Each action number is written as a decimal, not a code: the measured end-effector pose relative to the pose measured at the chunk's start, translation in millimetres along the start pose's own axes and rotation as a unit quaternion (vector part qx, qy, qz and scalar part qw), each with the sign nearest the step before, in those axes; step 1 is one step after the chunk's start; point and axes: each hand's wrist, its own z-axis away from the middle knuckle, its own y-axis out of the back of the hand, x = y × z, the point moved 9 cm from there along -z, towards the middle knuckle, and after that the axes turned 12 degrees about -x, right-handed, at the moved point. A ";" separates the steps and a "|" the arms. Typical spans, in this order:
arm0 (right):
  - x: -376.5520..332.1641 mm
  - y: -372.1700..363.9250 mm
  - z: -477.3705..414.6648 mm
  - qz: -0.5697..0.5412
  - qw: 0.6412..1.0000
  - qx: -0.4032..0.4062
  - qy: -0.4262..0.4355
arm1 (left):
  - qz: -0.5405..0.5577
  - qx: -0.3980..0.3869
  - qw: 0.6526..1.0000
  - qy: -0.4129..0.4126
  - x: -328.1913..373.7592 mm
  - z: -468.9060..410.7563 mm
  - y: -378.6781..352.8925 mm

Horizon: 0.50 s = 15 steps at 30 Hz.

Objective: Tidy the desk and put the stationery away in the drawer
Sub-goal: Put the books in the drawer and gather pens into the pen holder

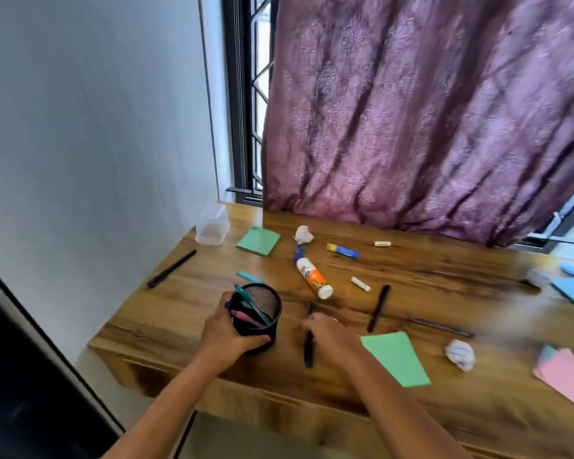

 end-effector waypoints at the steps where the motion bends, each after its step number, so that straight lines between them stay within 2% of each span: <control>1: -2.1 -5.0 -6.1 0.021 1.000 -0.007 -0.001 | -0.004 -0.016 1.000 0.000 -4.9 -9.0 2.3; 5: -5.1 -2.3 -19.9 0.044 0.999 0.018 0.023 | 0.013 -0.081 0.996 -0.028 -13.1 -40.0 -1.0; 12: -16.1 6.4 -33.1 0.097 0.989 -0.001 0.113 | 0.059 -0.128 0.988 -0.063 -20.9 -54.4 -18.8; 15: -17.1 12.4 -29.1 0.053 0.991 -0.002 0.122 | 0.051 -0.142 0.985 -0.079 -21.9 -56.3 -19.8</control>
